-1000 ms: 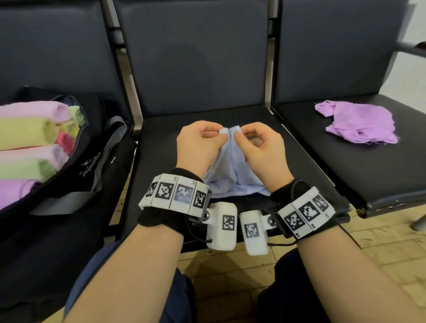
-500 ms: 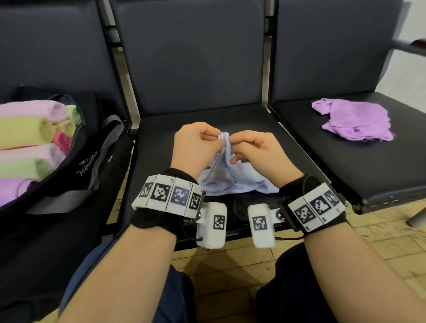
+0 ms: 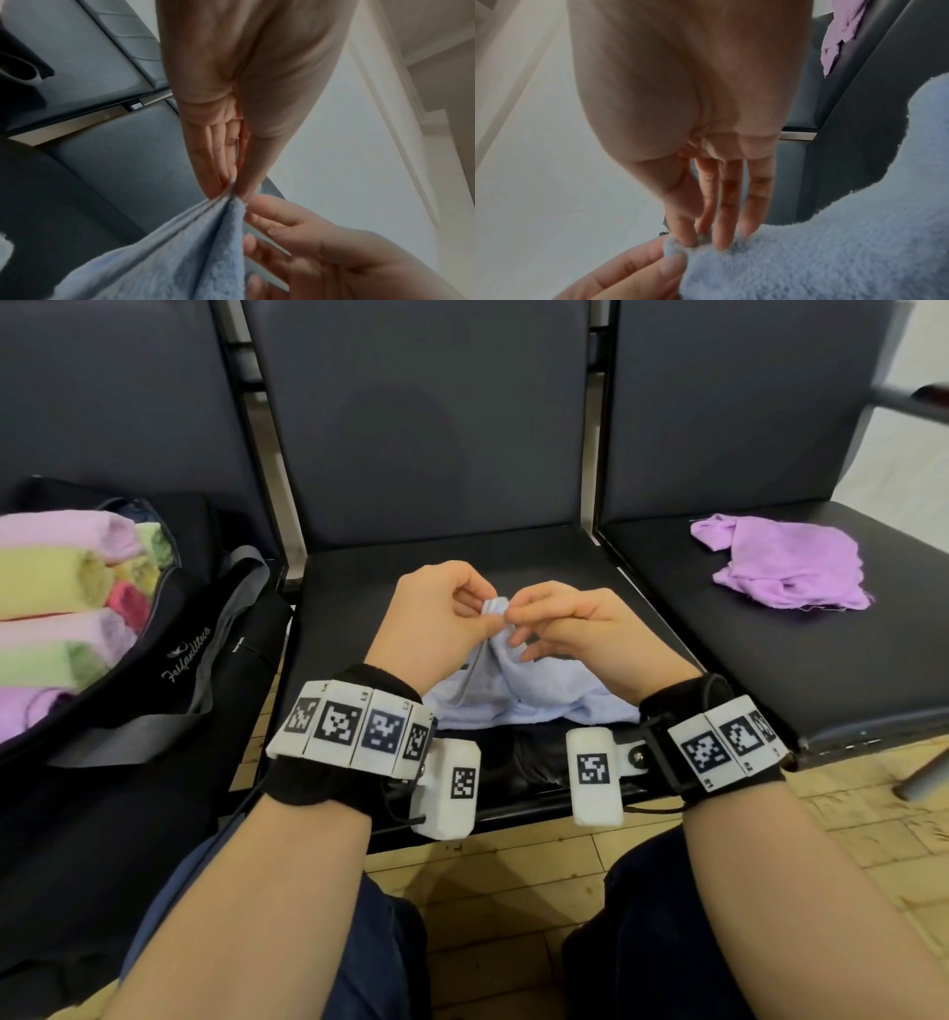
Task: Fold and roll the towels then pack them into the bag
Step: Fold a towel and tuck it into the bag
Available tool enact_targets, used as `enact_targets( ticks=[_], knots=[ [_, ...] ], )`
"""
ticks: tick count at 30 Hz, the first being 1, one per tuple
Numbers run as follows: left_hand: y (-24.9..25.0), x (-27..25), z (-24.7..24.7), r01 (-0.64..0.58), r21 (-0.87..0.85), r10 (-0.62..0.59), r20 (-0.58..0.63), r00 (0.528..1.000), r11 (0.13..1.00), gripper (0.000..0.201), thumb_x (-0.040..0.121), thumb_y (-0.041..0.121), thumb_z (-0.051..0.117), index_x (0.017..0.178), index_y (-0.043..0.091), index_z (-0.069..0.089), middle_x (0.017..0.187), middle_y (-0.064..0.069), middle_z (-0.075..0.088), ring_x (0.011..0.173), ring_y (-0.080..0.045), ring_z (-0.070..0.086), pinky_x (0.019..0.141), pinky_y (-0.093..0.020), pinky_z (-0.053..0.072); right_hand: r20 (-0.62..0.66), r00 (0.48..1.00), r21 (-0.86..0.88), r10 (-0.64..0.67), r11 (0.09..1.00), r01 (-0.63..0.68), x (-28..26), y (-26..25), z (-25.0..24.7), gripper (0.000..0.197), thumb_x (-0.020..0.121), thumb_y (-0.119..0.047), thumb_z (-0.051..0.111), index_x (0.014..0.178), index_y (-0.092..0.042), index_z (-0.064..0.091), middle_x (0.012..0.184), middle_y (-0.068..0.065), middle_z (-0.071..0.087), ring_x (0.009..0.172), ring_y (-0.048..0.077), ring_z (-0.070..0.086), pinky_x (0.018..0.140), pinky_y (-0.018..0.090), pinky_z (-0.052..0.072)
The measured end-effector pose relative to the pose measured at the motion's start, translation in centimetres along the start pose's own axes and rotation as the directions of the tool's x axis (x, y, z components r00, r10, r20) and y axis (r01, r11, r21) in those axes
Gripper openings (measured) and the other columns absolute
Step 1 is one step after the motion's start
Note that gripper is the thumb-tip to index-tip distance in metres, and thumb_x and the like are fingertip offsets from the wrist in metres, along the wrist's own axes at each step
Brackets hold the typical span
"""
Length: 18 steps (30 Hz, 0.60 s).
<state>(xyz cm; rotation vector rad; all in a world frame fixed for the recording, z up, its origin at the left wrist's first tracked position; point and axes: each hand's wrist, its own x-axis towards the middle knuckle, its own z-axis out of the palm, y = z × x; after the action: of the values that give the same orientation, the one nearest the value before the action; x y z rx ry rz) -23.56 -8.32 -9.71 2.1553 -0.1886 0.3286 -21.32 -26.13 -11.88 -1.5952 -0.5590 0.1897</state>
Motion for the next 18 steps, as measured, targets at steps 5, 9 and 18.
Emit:
enact_targets(
  ticks=[5, 9, 18],
  knots=[
    [0.1, 0.2, -0.8, 0.039, -0.090, -0.032, 0.085, 0.996, 0.995, 0.014, 0.080, 0.004, 0.069, 0.086, 0.017, 0.068, 0.091, -0.002, 0.070, 0.085, -0.010, 0.067, 0.077, -0.020, 0.055, -0.074, 0.995, -0.292, -0.068, 0.956, 0.044, 0.7, 0.5, -0.4, 0.026, 0.083, -0.003, 0.067, 0.103, -0.019, 0.064, 0.109, -0.007, 0.062, 0.100, 0.007, 0.059, 0.085, 0.035, 0.050],
    [0.5, 0.1, -1.4, 0.034, -0.129, -0.012, 0.165, 0.986, 0.991, 0.023, 0.079, -0.006, 0.065, 0.090, 0.014, 0.068, 0.096, -0.007, 0.070, 0.089, -0.015, 0.067, 0.082, -0.023, 0.055, 0.103, 0.994, -0.344, -0.040, 0.936, 0.073, 1.4, 0.1, -0.2, 0.050, 0.078, -0.011, 0.063, 0.122, -0.031, 0.053, 0.125, -0.019, 0.057, 0.121, -0.004, 0.050, 0.099, 0.020, 0.039],
    [0.2, 0.1, -2.8, 0.054, -0.170, -0.024, 0.176, 0.984, 0.984, 0.032, 0.080, -0.005, 0.063, 0.090, 0.025, 0.065, 0.091, 0.001, 0.070, 0.088, -0.013, 0.068, 0.084, -0.025, 0.055, 0.100, 0.994, -0.271, -0.049, 0.960, 0.074, 1.9, -0.4, -0.3, 0.022, 0.076, 0.005, 0.061, 0.080, -0.015, 0.069, 0.067, -0.014, 0.063, 0.069, -0.003, 0.054, 0.065, 0.011, 0.042]
  ],
)
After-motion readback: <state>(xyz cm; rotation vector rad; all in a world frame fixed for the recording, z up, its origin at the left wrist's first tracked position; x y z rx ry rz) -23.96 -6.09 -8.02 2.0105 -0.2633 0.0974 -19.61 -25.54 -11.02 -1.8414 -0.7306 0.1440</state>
